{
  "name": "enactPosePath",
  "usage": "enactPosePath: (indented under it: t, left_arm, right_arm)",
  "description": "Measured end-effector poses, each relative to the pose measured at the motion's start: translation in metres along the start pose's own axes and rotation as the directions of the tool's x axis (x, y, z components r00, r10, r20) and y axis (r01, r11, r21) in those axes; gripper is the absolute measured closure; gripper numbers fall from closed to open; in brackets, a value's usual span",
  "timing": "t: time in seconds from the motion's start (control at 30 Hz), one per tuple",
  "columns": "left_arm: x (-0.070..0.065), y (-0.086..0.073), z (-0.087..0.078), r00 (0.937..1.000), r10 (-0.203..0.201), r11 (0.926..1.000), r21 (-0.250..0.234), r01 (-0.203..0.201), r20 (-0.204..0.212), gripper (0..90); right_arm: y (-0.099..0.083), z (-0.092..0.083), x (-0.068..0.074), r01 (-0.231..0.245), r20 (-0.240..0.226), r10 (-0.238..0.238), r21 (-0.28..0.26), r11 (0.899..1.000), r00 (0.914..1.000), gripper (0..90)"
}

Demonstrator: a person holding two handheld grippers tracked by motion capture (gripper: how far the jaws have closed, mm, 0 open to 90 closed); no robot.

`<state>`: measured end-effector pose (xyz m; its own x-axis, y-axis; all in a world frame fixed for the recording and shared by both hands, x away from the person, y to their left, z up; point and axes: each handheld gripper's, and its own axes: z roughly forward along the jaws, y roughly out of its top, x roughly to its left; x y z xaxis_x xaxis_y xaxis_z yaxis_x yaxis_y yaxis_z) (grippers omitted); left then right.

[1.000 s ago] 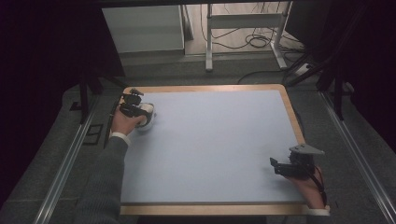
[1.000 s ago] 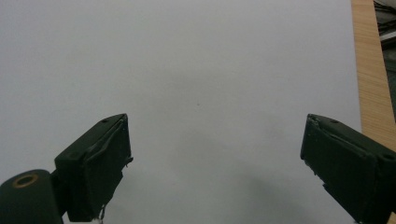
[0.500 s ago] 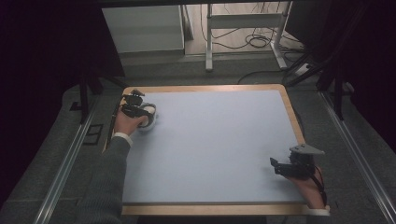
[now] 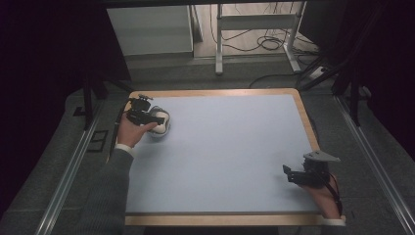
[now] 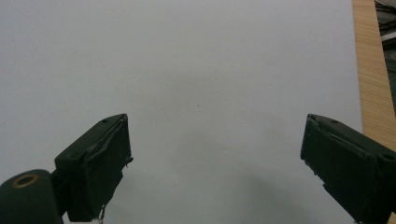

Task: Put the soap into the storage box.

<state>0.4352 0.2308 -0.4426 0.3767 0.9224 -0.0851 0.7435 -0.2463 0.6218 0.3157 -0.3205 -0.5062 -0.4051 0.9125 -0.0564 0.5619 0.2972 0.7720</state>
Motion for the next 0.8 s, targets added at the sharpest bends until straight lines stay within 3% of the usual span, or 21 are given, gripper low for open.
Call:
enactPosePath:
  t: [0.1,0.23,0.33,0.47,0.63,0.8]
  left_arm:
    - [-0.008,-0.009,-0.004,0.9983,0.035,0.9989,-0.032,-0.033,0.047,33.2]
    - [-0.021,-0.024,-0.009,0.9909,0.090,0.9944,-0.065,-0.083,0.100,32.3]
    - [-0.028,-0.036,-0.012,0.9857,0.123,0.9906,-0.074,-0.115,0.115,31.8]
    - [-0.036,-0.055,-0.017,0.9761,0.182,0.9804,-0.098,-0.171,0.119,31.6]
    - [-0.040,-0.078,-0.020,0.9711,0.182,0.9798,-0.113,-0.165,0.155,31.1]
    - [-0.047,-0.099,-0.017,0.9708,0.185,0.9805,-0.094,-0.172,0.152,30.1]
  right_arm:
    - [0.000,0.000,-0.001,-0.003,0.002,0.003,-0.002,1.000,1.0000,8.4]
    - [-0.001,-0.001,0.000,-0.003,0.000,0.003,0.000,1.000,1.0000,8.3]
    - [-0.001,-0.002,0.001,0.000,0.002,0.000,-0.003,1.000,1.0000,8.3]
    - [0.001,-0.004,0.001,0.000,0.005,0.000,-0.008,1.000,1.0000,8.3]
    - [0.001,-0.003,0.001,0.001,0.007,-0.001,-0.006,1.000,1.0000,8.4]
    - [0.001,-0.003,0.002,0.004,0.006,-0.004,-0.003,1.000,1.0000,8.3]
